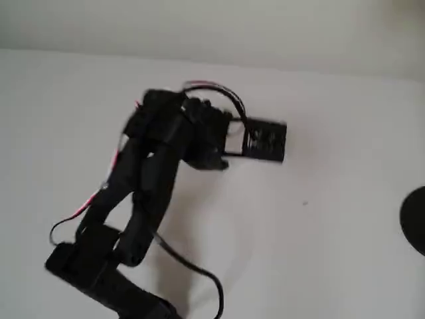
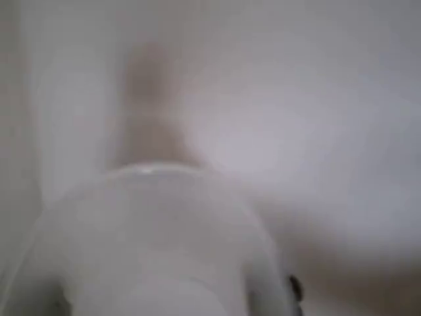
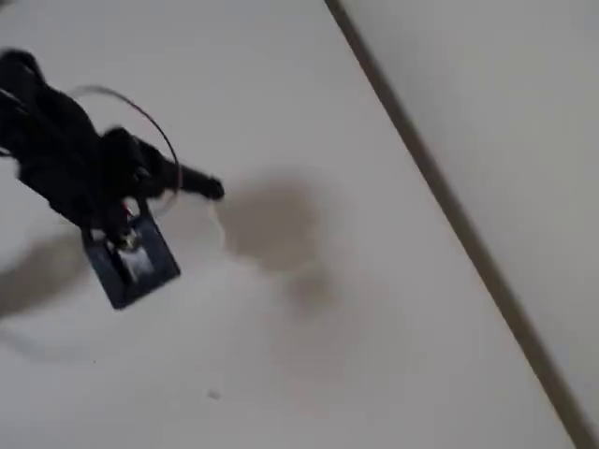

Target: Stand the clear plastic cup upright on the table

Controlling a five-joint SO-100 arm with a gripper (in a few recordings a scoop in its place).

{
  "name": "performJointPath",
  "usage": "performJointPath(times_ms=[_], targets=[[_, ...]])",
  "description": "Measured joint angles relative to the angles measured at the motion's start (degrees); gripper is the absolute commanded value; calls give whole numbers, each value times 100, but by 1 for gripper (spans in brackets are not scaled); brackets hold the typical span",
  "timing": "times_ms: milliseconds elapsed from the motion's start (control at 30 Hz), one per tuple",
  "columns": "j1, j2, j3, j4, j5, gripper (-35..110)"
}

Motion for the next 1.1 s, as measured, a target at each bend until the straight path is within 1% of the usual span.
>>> performJointPath(times_ms=[133, 267, 400, 533, 567, 700, 867, 1100], targets=[[0, 422, -35, -88, -809, 13], [97, 677, -35, -448, -1661, 13], [299, 729, -35, -932, -2531, 13], [563, 905, 281, -1600, -3349, 13], [633, 984, 387, -1907, -3516, 13], [853, 1723, 1652, -3138, -4245, 13], [896, 2839, 3771, -4878, -4992, 14], [527, 4333, 6873, -7207, -5862, 14]])
